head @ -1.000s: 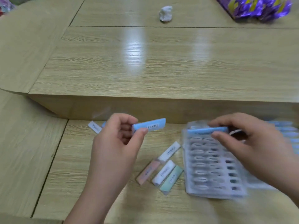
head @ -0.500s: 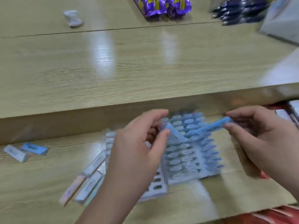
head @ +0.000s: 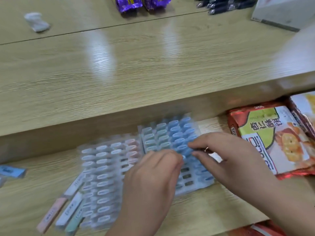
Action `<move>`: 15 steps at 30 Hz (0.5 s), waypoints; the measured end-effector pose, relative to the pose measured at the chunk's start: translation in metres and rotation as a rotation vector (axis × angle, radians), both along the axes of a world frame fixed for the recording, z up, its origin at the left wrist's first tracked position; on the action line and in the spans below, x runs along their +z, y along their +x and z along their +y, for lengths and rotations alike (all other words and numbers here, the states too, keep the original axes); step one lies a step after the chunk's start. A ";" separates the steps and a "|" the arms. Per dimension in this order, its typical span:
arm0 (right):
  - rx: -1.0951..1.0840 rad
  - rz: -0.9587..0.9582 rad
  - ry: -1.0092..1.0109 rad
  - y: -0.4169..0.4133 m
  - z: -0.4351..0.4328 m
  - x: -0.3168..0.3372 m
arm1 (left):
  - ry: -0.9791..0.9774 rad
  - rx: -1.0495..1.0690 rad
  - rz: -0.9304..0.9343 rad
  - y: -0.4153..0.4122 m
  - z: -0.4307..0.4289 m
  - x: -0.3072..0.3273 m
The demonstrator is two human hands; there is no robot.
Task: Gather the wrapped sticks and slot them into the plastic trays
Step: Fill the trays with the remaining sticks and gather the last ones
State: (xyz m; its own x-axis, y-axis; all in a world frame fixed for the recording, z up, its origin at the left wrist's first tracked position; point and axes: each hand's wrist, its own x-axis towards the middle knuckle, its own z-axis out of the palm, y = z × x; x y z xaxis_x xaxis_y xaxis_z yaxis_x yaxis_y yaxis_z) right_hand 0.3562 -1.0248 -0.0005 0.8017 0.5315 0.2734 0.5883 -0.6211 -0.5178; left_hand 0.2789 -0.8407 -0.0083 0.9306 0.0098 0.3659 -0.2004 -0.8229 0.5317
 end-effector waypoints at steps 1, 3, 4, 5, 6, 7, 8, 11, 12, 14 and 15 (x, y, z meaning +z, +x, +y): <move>0.021 -0.031 -0.026 0.001 0.001 -0.004 | 0.023 -0.001 0.005 0.000 -0.001 -0.003; 0.049 -0.084 -0.049 0.001 0.000 -0.011 | 0.043 -0.002 0.010 0.000 -0.003 -0.006; 0.053 -0.100 -0.045 0.001 0.000 -0.014 | 0.051 -0.005 0.003 0.000 -0.003 -0.006; 0.052 -0.109 -0.033 0.002 0.000 -0.016 | 0.067 -0.009 -0.006 0.000 -0.003 -0.006; 0.051 -0.116 -0.022 0.003 0.000 -0.018 | 0.090 -0.016 -0.016 0.000 -0.004 -0.006; 0.053 -0.123 -0.013 0.004 0.000 -0.019 | 0.113 -0.025 -0.025 0.000 -0.006 -0.006; 0.059 -0.129 -0.006 0.005 0.000 -0.020 | 0.128 -0.036 -0.034 0.000 -0.007 -0.005; 0.095 -0.154 0.022 0.005 -0.001 -0.021 | 0.144 -0.065 -0.058 0.000 -0.009 -0.004; 0.108 -0.157 0.025 0.004 -0.001 -0.020 | 0.149 -0.072 -0.063 0.000 -0.010 -0.005; 0.121 -0.157 0.019 0.005 -0.002 -0.019 | 0.155 -0.079 -0.068 0.000 -0.011 -0.007; 0.125 -0.147 0.015 0.006 -0.002 -0.018 | 0.155 -0.078 -0.064 -0.001 -0.011 -0.008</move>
State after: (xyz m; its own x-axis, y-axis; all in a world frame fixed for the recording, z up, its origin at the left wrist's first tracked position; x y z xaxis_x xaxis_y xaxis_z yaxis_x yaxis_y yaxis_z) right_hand 0.3618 -1.0271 -0.0187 0.6805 0.6192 0.3917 0.7304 -0.5313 -0.4292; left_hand 0.2783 -0.8517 -0.0165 0.9011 -0.1229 0.4159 -0.2964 -0.8747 0.3836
